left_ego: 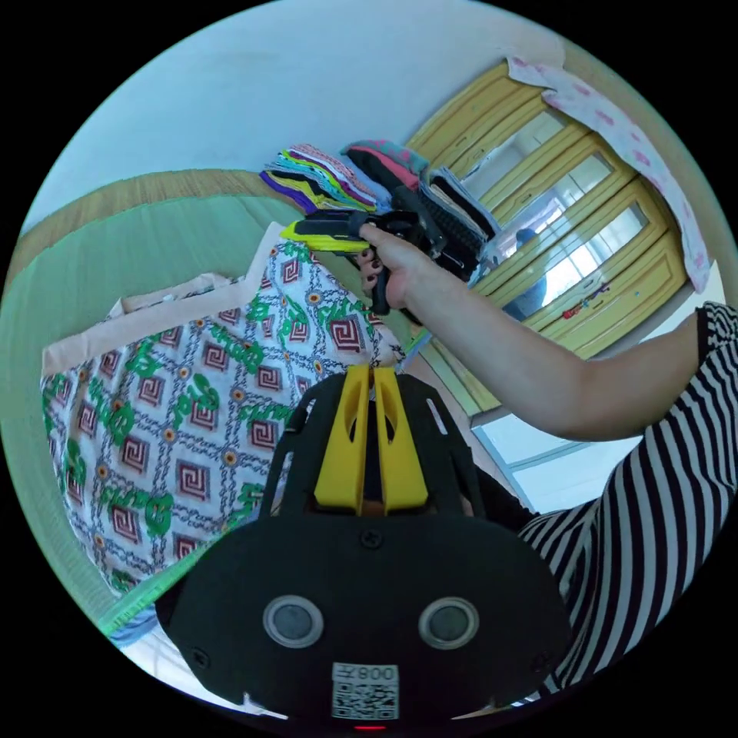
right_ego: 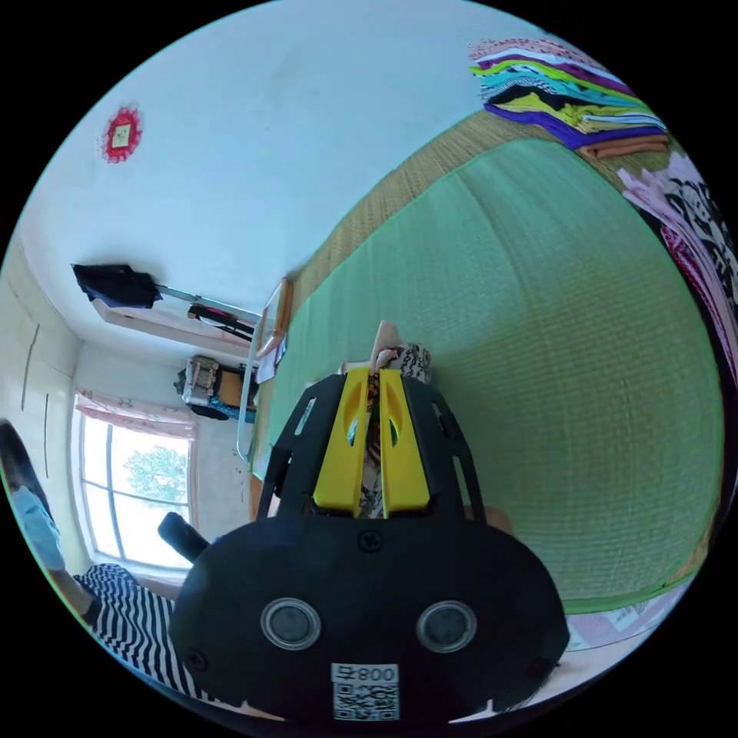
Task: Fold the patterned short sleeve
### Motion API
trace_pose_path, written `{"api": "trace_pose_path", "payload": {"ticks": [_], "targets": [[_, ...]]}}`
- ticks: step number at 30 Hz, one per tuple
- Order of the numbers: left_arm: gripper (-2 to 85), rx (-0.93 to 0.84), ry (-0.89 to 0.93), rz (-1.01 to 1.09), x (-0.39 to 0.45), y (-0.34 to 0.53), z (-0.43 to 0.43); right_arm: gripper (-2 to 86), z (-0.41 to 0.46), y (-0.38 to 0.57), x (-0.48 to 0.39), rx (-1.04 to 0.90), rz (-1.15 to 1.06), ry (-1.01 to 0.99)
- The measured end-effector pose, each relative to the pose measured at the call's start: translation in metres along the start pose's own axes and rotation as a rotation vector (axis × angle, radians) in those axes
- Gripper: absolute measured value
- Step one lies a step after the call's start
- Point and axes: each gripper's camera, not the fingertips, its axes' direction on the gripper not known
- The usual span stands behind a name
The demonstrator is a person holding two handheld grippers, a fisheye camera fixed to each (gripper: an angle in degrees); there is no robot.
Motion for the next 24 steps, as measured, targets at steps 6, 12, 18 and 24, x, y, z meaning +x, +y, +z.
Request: {"api": "trace_pose_path", "payload": {"ticks": [6, 12, 18, 24], "targets": [[0.8, 0.112, -0.015, -0.124, -0.060, 0.060, -0.099, 2.1, 0.022, -0.043, -0.095, -0.010, -0.072, -0.043], [0.8, 0.207, -0.044, -0.298, -0.127, 0.130, -0.185, 2.0, 0.074, -0.084, -0.195, -0.083, -0.158, -0.028], [0.7, 0.270, -0.048, -0.450, -0.188, 0.194, -0.252, 2.0, 0.135, -0.124, -0.274, -0.166, -0.192, 0.010], [0.6, 0.315, -0.008, -0.587, -0.243, 0.246, -0.301, 2.0, 0.183, -0.164, -0.334, -0.237, -0.204, 0.067]]}}
